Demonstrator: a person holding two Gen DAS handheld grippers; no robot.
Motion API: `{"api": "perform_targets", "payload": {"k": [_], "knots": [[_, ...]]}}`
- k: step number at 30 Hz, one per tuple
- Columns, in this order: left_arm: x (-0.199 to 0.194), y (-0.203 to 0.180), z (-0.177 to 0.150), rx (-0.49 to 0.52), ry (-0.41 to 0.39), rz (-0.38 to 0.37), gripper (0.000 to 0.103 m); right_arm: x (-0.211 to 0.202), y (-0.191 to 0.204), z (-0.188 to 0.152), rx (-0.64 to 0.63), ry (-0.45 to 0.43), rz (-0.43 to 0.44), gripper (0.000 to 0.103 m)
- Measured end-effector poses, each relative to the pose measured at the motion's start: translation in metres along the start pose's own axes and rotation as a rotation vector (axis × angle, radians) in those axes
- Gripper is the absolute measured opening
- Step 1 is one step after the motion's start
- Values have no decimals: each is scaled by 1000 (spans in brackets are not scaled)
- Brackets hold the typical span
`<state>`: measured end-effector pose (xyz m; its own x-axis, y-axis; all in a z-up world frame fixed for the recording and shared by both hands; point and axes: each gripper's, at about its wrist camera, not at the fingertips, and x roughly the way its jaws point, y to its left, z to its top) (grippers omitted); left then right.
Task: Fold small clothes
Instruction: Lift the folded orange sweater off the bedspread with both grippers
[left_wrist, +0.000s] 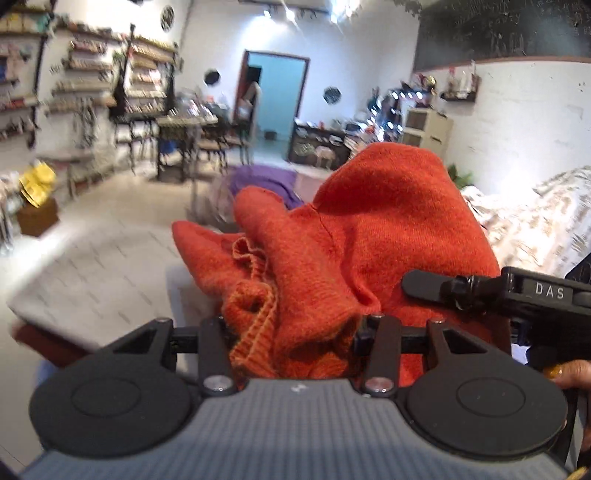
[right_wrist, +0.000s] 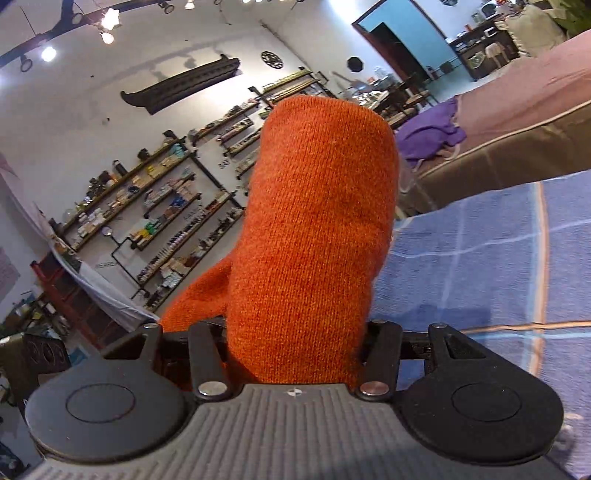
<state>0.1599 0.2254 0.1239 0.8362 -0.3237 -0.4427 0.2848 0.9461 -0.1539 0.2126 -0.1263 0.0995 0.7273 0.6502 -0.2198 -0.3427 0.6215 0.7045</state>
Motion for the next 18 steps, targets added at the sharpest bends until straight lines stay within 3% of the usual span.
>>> {"api": "perform_targets", "payload": {"k": [4,10,18], "knots": [[-30,40,53,48,-87,91,44,50,40,18,-42,-16,124,85],[-25,105,101,9,-89,224,44,127,57,27,60,30,202,85],[33,183,83,-121,54,288,45,188,23,-11,171,165,141,85]]}}
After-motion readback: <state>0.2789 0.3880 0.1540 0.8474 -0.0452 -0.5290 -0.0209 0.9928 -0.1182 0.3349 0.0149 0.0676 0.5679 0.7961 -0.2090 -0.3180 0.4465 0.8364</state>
